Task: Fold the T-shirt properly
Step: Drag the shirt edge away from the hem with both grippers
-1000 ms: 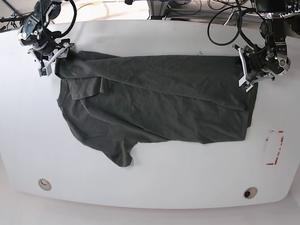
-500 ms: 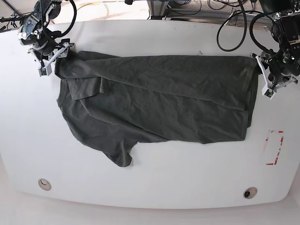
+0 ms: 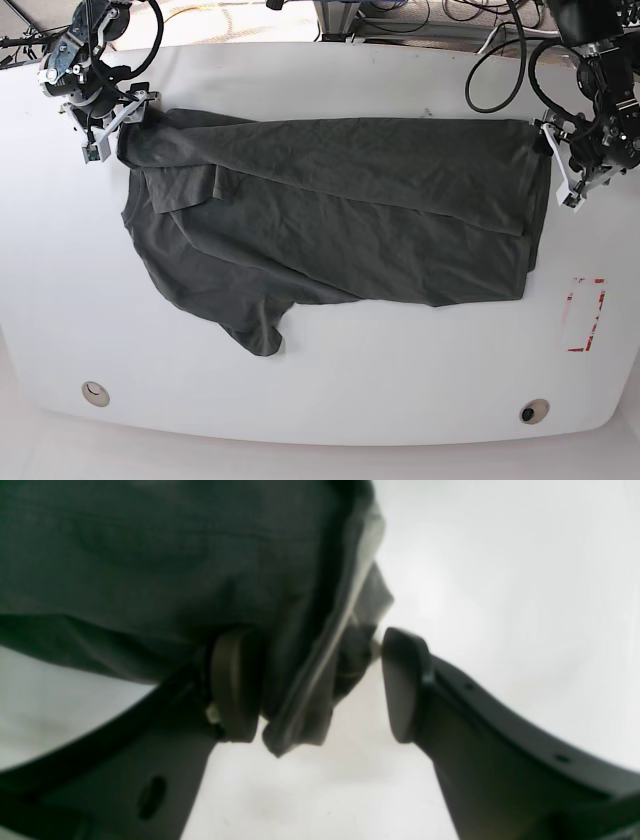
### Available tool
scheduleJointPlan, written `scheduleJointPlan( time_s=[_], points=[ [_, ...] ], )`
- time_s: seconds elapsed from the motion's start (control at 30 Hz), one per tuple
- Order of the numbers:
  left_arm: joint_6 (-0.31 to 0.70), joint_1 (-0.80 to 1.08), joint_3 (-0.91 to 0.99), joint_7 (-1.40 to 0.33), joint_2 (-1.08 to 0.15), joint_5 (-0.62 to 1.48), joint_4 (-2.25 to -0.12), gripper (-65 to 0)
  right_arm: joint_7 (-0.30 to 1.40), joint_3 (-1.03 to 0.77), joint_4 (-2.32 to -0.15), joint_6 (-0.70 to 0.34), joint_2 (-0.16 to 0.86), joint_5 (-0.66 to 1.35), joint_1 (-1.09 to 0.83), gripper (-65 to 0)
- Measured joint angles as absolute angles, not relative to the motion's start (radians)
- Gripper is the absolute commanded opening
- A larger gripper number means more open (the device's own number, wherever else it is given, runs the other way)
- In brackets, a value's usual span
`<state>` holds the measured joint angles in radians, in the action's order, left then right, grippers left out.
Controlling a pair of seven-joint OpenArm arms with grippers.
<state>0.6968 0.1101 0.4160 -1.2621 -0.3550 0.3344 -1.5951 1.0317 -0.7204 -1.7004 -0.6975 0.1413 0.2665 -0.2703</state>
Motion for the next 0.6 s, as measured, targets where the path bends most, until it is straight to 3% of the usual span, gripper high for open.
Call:
scheduleJointPlan(
  time_s=[0.43,0.53,0.6],
  points=[
    [0.697,0.102,0.38,-1.231,-0.369,0.352,-1.501,-24.3,1.04,-0.72,-1.715,-0.699,0.14,0.262,-0.271,-30.0],
    [0.696,0.102,0.359,-1.229,-0.372,0.379,-1.503,-32.4,1.048,-0.72,-1.721,-0.699,0.138,0.259,-0.27,-30.3],
    [0.696,0.104,0.35,-1.223,-0.374,0.415,-1.503,-42.4,1.047,-0.72,-1.721,-0.699,0.136,0.258,-0.27,-31.7]
  ],
)
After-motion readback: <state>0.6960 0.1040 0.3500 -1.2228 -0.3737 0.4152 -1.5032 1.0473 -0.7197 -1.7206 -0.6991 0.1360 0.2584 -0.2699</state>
